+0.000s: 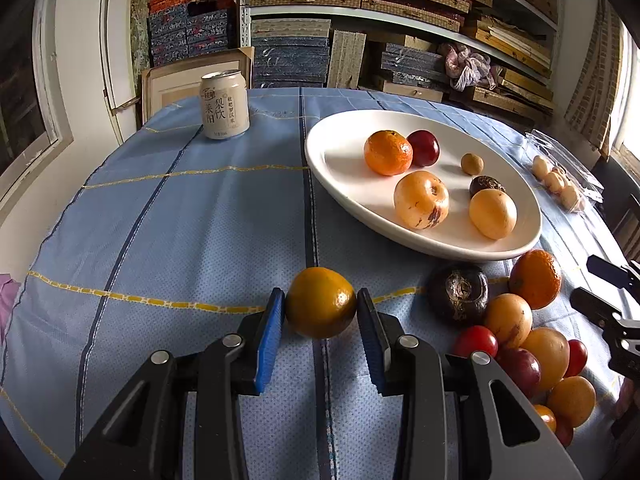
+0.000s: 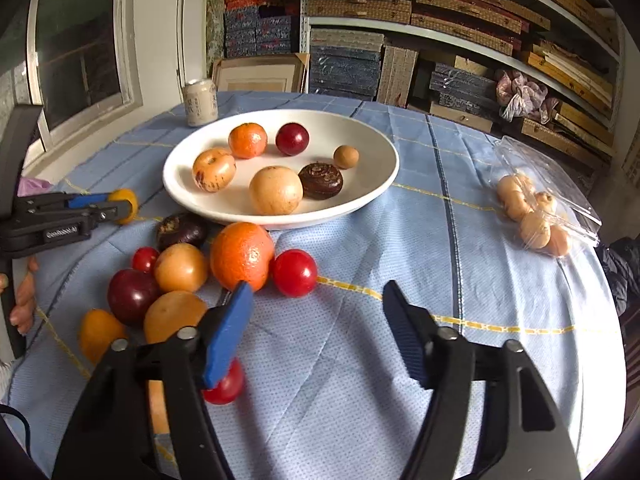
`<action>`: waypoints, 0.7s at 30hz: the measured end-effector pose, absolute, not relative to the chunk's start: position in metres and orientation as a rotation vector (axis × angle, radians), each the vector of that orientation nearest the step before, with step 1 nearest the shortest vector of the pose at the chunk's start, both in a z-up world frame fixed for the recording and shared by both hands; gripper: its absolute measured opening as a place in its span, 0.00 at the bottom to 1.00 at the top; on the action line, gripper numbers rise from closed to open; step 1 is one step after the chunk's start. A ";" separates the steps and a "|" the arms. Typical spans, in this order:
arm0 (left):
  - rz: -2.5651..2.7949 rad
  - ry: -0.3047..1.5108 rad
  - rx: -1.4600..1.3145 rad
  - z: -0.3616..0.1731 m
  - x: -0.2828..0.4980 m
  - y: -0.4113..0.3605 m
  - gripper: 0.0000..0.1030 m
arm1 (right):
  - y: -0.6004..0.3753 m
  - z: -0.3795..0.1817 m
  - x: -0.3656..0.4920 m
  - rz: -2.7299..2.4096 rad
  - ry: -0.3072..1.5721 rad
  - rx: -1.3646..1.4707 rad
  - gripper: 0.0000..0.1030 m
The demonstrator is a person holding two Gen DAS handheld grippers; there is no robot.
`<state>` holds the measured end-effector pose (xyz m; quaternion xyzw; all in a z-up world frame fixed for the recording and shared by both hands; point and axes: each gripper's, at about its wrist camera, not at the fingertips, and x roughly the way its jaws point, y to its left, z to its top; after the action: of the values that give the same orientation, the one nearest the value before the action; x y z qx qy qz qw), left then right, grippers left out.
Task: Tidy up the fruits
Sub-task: 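Grasp the yellow-orange fruit beside the cluster with the left tool, then grasp the red cherry tomato with the right tool while the left tool holds its fruit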
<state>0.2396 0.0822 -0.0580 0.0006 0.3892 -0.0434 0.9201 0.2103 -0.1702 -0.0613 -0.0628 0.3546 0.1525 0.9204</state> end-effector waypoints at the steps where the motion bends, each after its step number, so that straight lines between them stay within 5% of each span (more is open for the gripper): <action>1: -0.089 0.800 0.000 -0.058 0.239 0.083 0.36 | -0.168 -0.063 0.214 0.316 0.738 -0.137 0.54; 21: -0.101 0.822 -0.012 -0.061 0.242 0.085 0.36 | -0.166 -0.072 0.234 0.348 0.806 -0.134 0.56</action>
<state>0.2417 0.0854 -0.0614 -0.0059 0.3993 -0.0491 0.9155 0.2341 -0.1657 -0.0717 -0.0646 0.3900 0.1682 0.9030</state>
